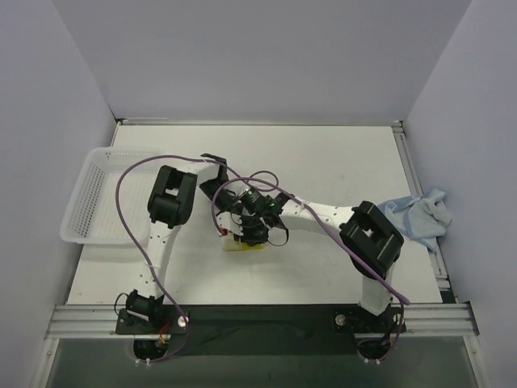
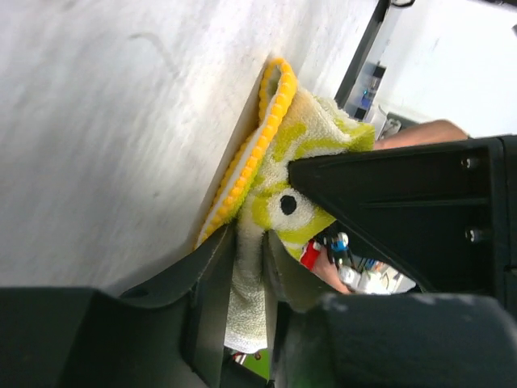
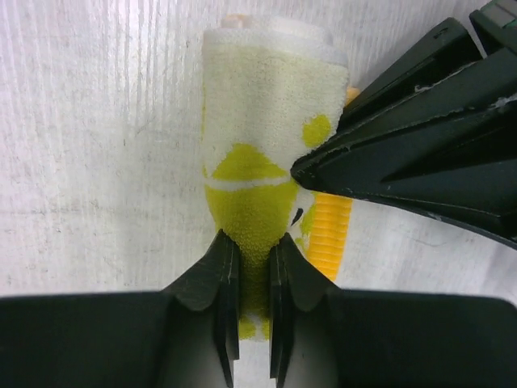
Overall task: Roll the towels
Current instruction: Roll the towel, then place the rolled towel into the container
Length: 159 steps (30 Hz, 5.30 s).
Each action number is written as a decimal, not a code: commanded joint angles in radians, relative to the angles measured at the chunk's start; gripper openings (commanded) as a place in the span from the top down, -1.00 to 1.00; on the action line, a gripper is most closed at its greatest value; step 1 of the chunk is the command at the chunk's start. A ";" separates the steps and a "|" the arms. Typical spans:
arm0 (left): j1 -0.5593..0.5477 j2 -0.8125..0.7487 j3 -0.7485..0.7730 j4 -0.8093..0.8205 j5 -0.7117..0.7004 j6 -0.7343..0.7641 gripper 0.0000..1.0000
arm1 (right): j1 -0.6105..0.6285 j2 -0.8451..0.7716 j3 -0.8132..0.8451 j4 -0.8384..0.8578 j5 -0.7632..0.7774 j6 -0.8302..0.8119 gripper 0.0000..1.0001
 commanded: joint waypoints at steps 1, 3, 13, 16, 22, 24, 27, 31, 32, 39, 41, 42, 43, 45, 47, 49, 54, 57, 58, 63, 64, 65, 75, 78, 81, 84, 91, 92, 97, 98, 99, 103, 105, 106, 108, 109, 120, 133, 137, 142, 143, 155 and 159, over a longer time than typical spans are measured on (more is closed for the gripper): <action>0.067 -0.055 -0.024 0.117 -0.029 0.026 0.36 | -0.026 0.066 0.031 -0.081 -0.080 0.035 1.00; 0.087 -0.113 -0.030 0.134 -0.022 0.008 0.26 | -0.050 0.083 0.059 -0.107 -0.128 0.044 1.00; 0.274 -0.260 0.217 0.166 -0.031 -0.158 -0.07 | -0.127 0.161 0.140 -0.182 -0.309 0.117 1.00; 0.338 -0.289 0.262 0.203 -0.046 -0.216 -0.08 | -0.148 0.187 0.166 -0.196 -0.364 0.142 1.00; 0.469 -0.401 0.237 0.295 -0.075 -0.236 -0.09 | -0.196 0.273 0.232 -0.248 -0.504 0.254 1.00; 0.490 -0.470 0.140 0.358 -0.077 -0.235 -0.10 | -0.213 0.302 0.268 -0.265 -0.562 0.311 1.00; 0.492 -0.622 0.044 0.428 -0.124 -0.110 -0.11 | -0.247 0.359 0.310 -0.270 -0.649 0.377 1.00; 0.457 -0.870 -0.190 0.468 -0.190 0.147 -0.16 | -0.265 0.422 0.354 -0.291 -0.694 0.426 1.00; 0.423 -0.913 -0.246 0.470 -0.207 0.272 -0.18 | -0.268 0.431 0.358 -0.296 -0.705 0.434 1.00; 0.146 -1.230 -0.711 0.577 -0.308 0.612 -0.34 | -0.303 0.500 0.412 -0.308 -0.791 0.493 1.00; 0.072 -1.254 -0.761 0.629 -0.321 0.651 -0.35 | -0.311 0.515 0.421 -0.310 -0.800 0.496 1.00; 0.011 -1.251 -0.793 0.640 -0.331 0.664 -0.35 | -0.313 0.518 0.420 -0.313 -0.798 0.493 1.00; -0.022 -1.235 -0.804 0.663 -0.332 0.673 -0.35 | -0.316 0.522 0.418 -0.313 -0.798 0.492 1.00; -0.065 -1.208 -0.829 0.692 -0.342 0.682 -0.35 | -0.317 0.523 0.415 -0.313 -0.800 0.490 1.00; -0.125 -1.163 -0.843 0.761 -0.358 0.672 -0.33 | -0.317 0.523 0.407 -0.314 -0.800 0.487 1.00; -0.166 -1.114 -0.855 0.848 -0.391 0.653 -0.33 | -0.317 0.514 0.401 -0.316 -0.795 0.481 1.00; -0.211 -1.027 -0.846 0.948 -0.442 0.623 -0.33 | -0.326 0.508 0.392 -0.322 -0.791 0.475 1.00; -0.237 -0.984 -0.846 0.972 -0.453 0.641 -0.33 | -0.334 0.506 0.390 -0.325 -0.800 0.473 1.00; -0.240 -0.962 -0.847 0.981 -0.453 0.643 -0.33 | -0.336 0.503 0.389 -0.328 -0.801 0.472 1.00; -0.272 -0.912 -0.880 0.984 -0.477 0.652 -0.25 | -0.339 0.482 0.383 -0.334 -0.797 0.457 1.00; -0.278 -0.896 -0.887 0.982 -0.488 0.658 -0.23 | -0.342 0.477 0.383 -0.336 -0.797 0.458 1.00; -0.284 -0.886 -0.896 0.982 -0.526 0.661 -0.18 | -0.342 0.474 0.386 -0.336 -0.795 0.455 1.00; -0.286 -0.791 -0.824 0.912 -0.594 0.430 0.75 | -0.417 0.408 0.430 -0.347 -0.697 0.559 0.16; -0.271 -0.782 -0.820 0.900 -0.589 0.354 0.77 | -0.475 0.367 0.435 -0.351 -0.680 0.608 -0.24; -0.257 -0.770 -0.811 0.895 -0.583 0.299 0.78 | -0.516 0.304 0.414 -0.351 -0.686 0.647 -0.26; -0.245 -0.753 -0.785 0.887 -0.574 0.238 0.77 | -0.517 0.264 0.348 -0.348 -0.720 0.664 -0.22; -0.234 -0.721 -0.748 0.881 -0.562 0.156 0.67 | -0.443 0.245 0.254 -0.342 -0.748 0.673 -0.12; -0.232 -0.717 -0.745 0.880 -0.557 0.152 0.65 | -0.437 0.245 0.249 -0.341 -0.745 0.671 -0.12; -0.226 -0.697 -0.722 0.873 -0.548 0.126 0.62 | -0.411 0.264 0.257 -0.308 -0.732 0.685 -0.12; -0.225 -0.694 -0.719 0.873 -0.540 0.121 0.62 | -0.402 0.271 0.263 -0.304 -0.725 0.690 -0.10; -0.223 -0.688 -0.714 0.870 -0.534 0.115 0.60 | -0.397 0.288 0.277 -0.301 -0.719 0.691 -0.06; -0.223 -0.694 -0.709 0.867 -0.519 0.109 0.49 | -0.383 0.339 0.300 -0.279 -0.680 0.714 0.26; -0.223 -0.700 -0.714 0.867 -0.517 0.116 0.43 | -0.382 0.356 0.306 -0.273 -0.679 0.733 0.39; -0.223 -0.710 -0.716 0.867 -0.517 0.124 0.36 | -0.385 0.359 0.306 -0.268 -0.679 0.736 0.53; -0.226 -0.726 -0.723 0.869 -0.522 0.136 0.25 | -0.386 0.351 0.303 -0.262 -0.682 0.743 0.73; -0.226 -0.733 -0.726 0.869 -0.523 0.142 0.14 | -0.388 0.351 0.300 -0.259 -0.685 0.746 0.79; -0.274 -0.790 -0.778 0.939 -0.598 0.178 -0.19 | -0.408 0.364 0.306 -0.258 -0.760 0.786 1.00; -0.292 -0.690 -0.791 0.964 -0.674 0.181 0.11 | -0.435 0.394 0.332 -0.258 -0.789 0.829 1.00; -0.291 -0.690 -0.783 0.933 -0.675 0.155 0.71 | -0.443 0.364 0.331 -0.267 -0.769 0.825 0.92; -0.245 -0.753 -0.710 0.852 -0.618 0.042 1.00 | -0.521 0.284 0.340 -0.296 -0.751 0.817 -0.14; -0.225 -0.765 -0.688 0.808 -0.608 0.018 1.00 | -0.535 0.252 0.349 -0.319 -0.746 0.811 -0.36; 0.301 -0.852 -0.231 0.616 -0.480 -0.351 1.00 | -0.765 0.118 0.323 -0.459 -0.644 0.690 -1.00; 0.433 -0.816 -0.148 0.646 -0.756 -0.491 1.00 | -0.811 0.110 0.297 -0.474 -0.613 0.671 -1.00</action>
